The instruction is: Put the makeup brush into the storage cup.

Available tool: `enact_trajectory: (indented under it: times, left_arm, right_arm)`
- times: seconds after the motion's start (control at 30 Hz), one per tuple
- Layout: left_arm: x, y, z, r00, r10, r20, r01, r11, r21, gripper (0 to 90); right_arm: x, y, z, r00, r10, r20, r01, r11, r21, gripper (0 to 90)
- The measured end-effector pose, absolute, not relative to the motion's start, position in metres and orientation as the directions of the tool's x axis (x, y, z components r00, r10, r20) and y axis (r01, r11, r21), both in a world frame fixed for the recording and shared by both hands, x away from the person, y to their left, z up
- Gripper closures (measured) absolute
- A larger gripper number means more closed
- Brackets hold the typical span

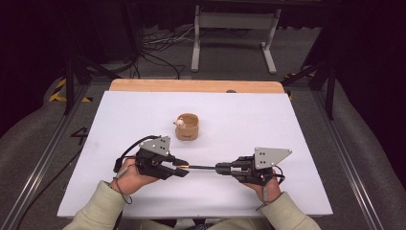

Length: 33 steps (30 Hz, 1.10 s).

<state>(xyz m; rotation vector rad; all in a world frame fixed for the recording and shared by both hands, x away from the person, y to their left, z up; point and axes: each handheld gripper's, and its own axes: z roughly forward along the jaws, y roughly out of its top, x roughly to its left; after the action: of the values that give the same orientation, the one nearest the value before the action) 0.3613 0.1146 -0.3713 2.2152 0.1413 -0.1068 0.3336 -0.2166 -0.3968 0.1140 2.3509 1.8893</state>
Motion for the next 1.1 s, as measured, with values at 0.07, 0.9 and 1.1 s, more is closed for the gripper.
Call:
enact_trajectory:
  times: [0.07, 0.9, 1.1]
  left_arm:
    - [0.362, 0.117, -0.372, 0.99, 0.065, -0.124, 0.139, -0.596, 0.791, 77.4]
    - [0.359, 0.106, -0.37, 0.997, 0.037, -0.064, 0.071, -0.717, 0.693, 84.4]
    - [0.358, 0.104, -0.371, 0.997, 0.043, -0.061, 0.073, -0.735, 0.674, 84.4]
  right_arm:
    - [0.333, -0.216, -0.397, -0.989, 0.134, -0.058, -0.027, 0.22, 0.975, 85.5]
    - [0.338, -0.204, -0.356, -0.985, 0.131, -0.115, -0.016, 0.585, 0.811, 60.4]
    - [0.342, -0.186, -0.344, -0.987, 0.11, -0.115, -0.004, 0.709, 0.705, 59.2]
